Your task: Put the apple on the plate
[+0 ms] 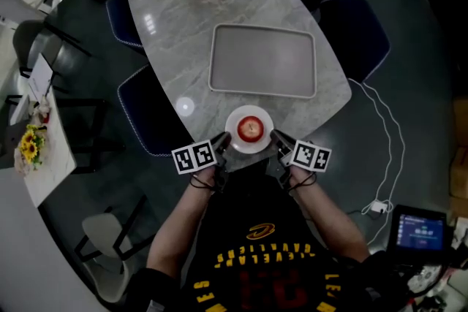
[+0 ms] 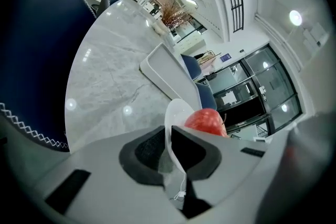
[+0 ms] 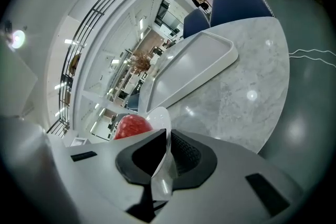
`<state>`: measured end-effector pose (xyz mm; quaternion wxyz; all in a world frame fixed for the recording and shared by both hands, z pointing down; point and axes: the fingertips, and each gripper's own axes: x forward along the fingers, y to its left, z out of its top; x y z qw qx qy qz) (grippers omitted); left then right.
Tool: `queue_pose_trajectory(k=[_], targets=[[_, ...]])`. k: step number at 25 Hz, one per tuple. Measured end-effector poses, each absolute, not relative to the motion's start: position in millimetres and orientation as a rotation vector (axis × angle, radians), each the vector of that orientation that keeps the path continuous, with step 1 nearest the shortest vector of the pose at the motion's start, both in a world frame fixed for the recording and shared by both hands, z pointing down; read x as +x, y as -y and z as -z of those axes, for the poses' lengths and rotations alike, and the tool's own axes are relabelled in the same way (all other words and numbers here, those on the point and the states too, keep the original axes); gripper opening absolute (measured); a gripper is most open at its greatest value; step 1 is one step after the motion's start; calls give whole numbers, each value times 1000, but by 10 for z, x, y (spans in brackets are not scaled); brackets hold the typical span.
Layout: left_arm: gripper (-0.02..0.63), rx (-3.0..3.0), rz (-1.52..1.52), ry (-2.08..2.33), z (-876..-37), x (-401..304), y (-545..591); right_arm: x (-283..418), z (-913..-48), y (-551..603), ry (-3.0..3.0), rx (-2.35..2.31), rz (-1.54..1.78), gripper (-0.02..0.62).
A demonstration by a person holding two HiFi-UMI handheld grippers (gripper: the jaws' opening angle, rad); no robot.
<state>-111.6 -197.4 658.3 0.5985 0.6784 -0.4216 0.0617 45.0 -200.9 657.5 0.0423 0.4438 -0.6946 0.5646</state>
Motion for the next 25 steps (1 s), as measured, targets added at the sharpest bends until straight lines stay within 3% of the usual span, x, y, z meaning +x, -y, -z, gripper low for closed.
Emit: queue_pose_trajectory(k=[12,25], targets=[[21,1623,166,821,-5616,-1242,2041,370,-5757,1919,2257,1474,-1932,31],[20,1660,273,711,-5063,-1055,2497,689,-5176,2340,2373,1592,-1996,25]])
